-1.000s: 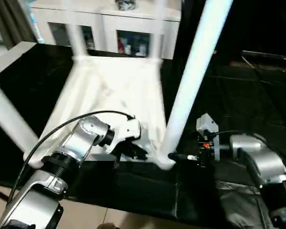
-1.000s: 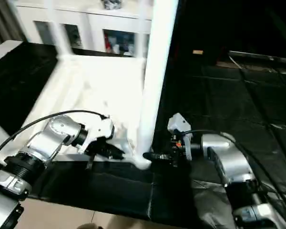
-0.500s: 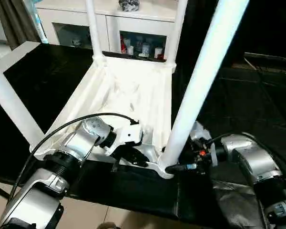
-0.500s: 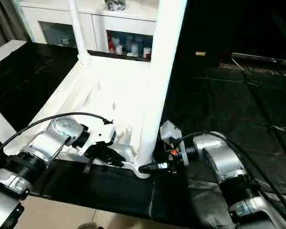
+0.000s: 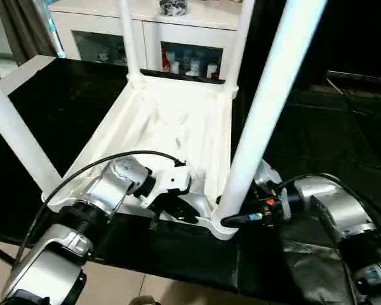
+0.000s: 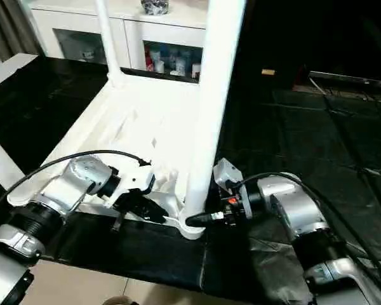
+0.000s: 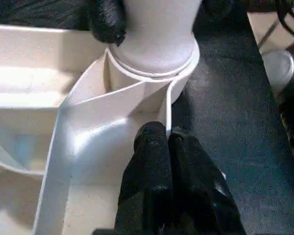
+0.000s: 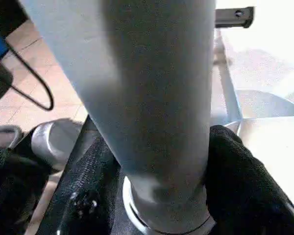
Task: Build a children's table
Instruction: Rotate leg to tighten
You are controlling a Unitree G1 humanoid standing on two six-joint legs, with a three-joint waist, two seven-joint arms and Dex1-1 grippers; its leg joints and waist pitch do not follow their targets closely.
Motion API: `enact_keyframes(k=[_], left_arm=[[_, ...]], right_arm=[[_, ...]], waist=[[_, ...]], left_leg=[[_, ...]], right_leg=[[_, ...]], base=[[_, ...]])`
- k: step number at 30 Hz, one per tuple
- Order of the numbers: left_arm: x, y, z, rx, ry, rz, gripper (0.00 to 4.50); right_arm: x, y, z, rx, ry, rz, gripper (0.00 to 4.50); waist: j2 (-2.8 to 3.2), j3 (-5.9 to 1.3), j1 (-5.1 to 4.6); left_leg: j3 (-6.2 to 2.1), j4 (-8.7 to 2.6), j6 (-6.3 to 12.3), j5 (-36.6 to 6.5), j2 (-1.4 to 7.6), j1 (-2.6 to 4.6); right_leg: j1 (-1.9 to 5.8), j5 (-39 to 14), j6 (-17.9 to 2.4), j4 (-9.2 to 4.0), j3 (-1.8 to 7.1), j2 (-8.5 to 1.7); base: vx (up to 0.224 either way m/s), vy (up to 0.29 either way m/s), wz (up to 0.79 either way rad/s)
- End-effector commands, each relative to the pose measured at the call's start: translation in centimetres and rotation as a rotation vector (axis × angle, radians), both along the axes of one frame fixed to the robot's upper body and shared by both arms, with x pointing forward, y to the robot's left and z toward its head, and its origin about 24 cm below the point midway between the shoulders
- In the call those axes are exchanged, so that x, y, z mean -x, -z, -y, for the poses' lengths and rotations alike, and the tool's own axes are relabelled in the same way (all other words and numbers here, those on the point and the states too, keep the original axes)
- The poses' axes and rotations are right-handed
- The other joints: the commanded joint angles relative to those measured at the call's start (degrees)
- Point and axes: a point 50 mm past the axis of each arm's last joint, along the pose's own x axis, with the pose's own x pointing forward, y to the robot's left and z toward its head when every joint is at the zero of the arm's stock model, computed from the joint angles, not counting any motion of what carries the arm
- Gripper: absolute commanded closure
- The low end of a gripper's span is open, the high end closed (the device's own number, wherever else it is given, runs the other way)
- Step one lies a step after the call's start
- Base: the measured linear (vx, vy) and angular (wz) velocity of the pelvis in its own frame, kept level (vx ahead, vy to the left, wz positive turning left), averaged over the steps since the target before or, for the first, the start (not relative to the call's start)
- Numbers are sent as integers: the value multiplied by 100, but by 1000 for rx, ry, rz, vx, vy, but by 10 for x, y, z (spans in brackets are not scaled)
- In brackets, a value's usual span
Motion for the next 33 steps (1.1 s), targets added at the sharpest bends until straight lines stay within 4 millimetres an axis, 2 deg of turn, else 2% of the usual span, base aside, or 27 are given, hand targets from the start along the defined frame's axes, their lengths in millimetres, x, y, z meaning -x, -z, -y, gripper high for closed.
enact_keyframes(k=[1, 3, 4, 5, 7, 8, 9, 11, 13, 15, 22, 24, 25, 27, 30, 31, 33], left_arm=[[-7, -5, 6, 24, -85, 29, 450], [-9, -6, 8, 37, -127, 31, 450], [-10, -7, 14, 70, -206, 22, 450], [-10, -7, 14, 70, -206, 22, 450], [-12, -9, 20, 95, -264, 23, 450], [-12, -9, 24, 106, -286, 24, 450], [-12, -10, 26, 113, -301, 25, 450], [-13, -11, 35, 142, -356, 22, 450], [-15, -14, 46, 173, -418, 27, 450], [-17, -16, 55, 199, -480, 34, 450], [-24, -21, 72, 228, -630, 75, 450], [-24, -21, 72, 228, -635, 77, 450], [-24, -21, 73, 225, -640, 79, 450], [-23, -20, 70, 214, -640, 84, 450], [-23, -19, 62, 206, -627, 89, 450], [-23, -19, 60, 204, -615, 93, 450], [-22, -17, 54, 193, -595, 91, 450]], right_arm=[[5, 7, -10, -42, 36, -59, 233], [3, 10, -14, -44, 111, -51, 236], [-3, 15, -24, -34, 261, -39, 238], [-3, 15, -24, -34, 261, -39, 239], [-7, 18, -35, -43, 389, -34, 242], [-7, 18, -39, -50, 420, -31, 243], [-8, 18, -42, -55, 440, -30, 244], [-9, 19, -52, -77, 528, -51, 246], [-10, 21, -65, -96, 617, -93, 248], [-11, 23, -77, -92, 700, -117, 248], [-24, 23, -100, -77, 926, -176, 248], [-23, 22, -101, -86, 927, -178, 248], [-23, 20, -102, -86, 934, -168, 213], [-23, 18, -98, -90, 943, -145, 178], [-21, 18, -86, -94, 936, -114, 167], [-19, 17, -82, -93, 923, -106, 137], [-13, 17, -69, -87, 863, -85, 127]], waist=[[-50, -401, -30], [-47, -388, -46], [-55, -368, -92], [-53, -359, -106], [-67, -340, -167], [-62, -329, -265], [-60, -337, -285], [-57, -343, -366], [-59, -346, -424], [-41, -351, -474], [-26, -363, -566], [-22, -372, -546], [-21, -368, -551], [-8, -373, -552], [-19, -378, -526], [-25, -378, -514], [-27, -401, -468]], left_leg=[[-33, -349, 345, -837, 241, 31], [-41, -363, 298, -916, 241, 36], [-55, -380, 202, -1080, 216, 38], [-51, -387, 163, -1118, 213, 48], [-76, -405, 84, -1225, 177, 35], [-96, -411, 21, -1362, 160, 22], [-101, -408, 18, -1387, 160, 39], [-102, -407, 42, -1320, 165, 4], [-85, -393, 94, -1295, 143, 31], [-88, -396, 95, -1282, 147, 30], [-76, -402, 160, -1171, 147, 16], [-70, -398, 199, -1087, 151, 14], [-76, -410, 204, -1071, 161, 3], [-76, -414, 199, -1080, 169, 8], [-60, -404, 229, -989, 159, 1], [-59, -406, 245, -972, 164, 10], [-58, -399, 317, -775, 176, -6]], right_leg=[[322, -1563, -951, -468, 322, -499], [317, -1796, -880, -485, 316, -506], [321, -2216, -750, -529, 295, -510], [308, -2359, -686, -551, 302, -505], [323, -2840, -485, -613, 268, -519], [314, -3194, -299, -666, 230, -514], [312, -3250, -272, -683, 224, -525], [323, -3116, -287, -672, 236, -519], [280, -2962, -352, -684, 239, -491], [279, -2870, -417, -676, 237, -488], [280, -2391, -585, -630, 274, -471], [293, -2138, -626, -609, 296, -473], [300, -2068, -642, -596, 297, -470], [306, -1963, -675, -584, 299, -472], [322, -1811, -692, -577, 313, -476], [318, -1785, -692, -574, 316, -475], [356, -1357, -771, -526, 322, -466]], base=[[0, 0, 0], [0, 0, 0], [0, 0, 0], [0, 0, 0], [0, 0, 0], [0, 0, 0], [0, 0, 0], [0, 0, 0], [0, 0, 0], [0, 0, 0], [0, 0, 0], [0, 0, 0], [0, 0, 0], [0, 0, 0], [0, 0, 0], [0, 0, 0], [0, 0, 0]])
